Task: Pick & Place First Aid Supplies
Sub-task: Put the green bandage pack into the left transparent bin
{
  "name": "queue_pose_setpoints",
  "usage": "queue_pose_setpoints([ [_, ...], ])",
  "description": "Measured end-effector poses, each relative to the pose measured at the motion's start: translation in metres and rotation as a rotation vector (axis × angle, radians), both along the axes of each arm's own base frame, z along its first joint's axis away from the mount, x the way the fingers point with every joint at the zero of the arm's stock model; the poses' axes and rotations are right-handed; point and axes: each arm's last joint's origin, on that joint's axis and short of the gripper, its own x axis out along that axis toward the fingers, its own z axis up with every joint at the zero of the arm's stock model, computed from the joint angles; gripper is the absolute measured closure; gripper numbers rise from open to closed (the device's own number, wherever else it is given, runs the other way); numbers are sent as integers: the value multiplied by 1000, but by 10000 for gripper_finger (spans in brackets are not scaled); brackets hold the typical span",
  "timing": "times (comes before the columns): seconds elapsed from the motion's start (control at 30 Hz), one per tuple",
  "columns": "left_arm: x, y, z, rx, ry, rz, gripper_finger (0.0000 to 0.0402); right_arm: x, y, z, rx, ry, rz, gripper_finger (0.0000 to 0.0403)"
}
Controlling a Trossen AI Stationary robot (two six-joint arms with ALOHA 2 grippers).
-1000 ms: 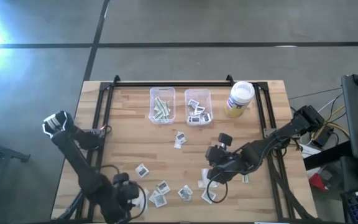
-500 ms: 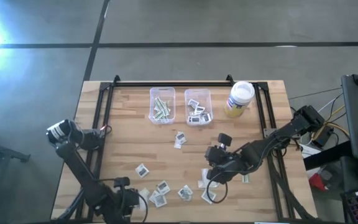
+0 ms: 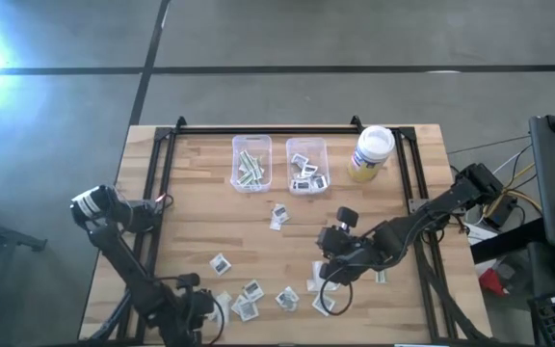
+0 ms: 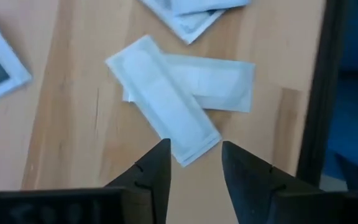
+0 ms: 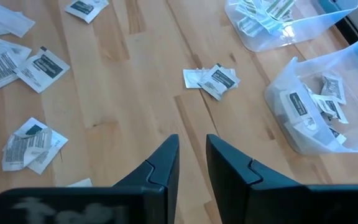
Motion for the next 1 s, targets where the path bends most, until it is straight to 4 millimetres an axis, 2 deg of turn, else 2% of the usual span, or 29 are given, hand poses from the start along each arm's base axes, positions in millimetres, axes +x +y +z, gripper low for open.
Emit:
queue_pose_setpoints([
  [0.3, -6, 10, -17, -46, 58, 210, 282, 0, 0, 0, 1, -2, 0, 339],
  [0.6, -3, 5, -16, -106, 34, 209, 285, 0, 0, 0, 1, -2, 0, 329],
  [1.0, -1, 2, -28, -53, 38, 151, 285, 1, 0, 0, 1, -7, 5, 337],
])
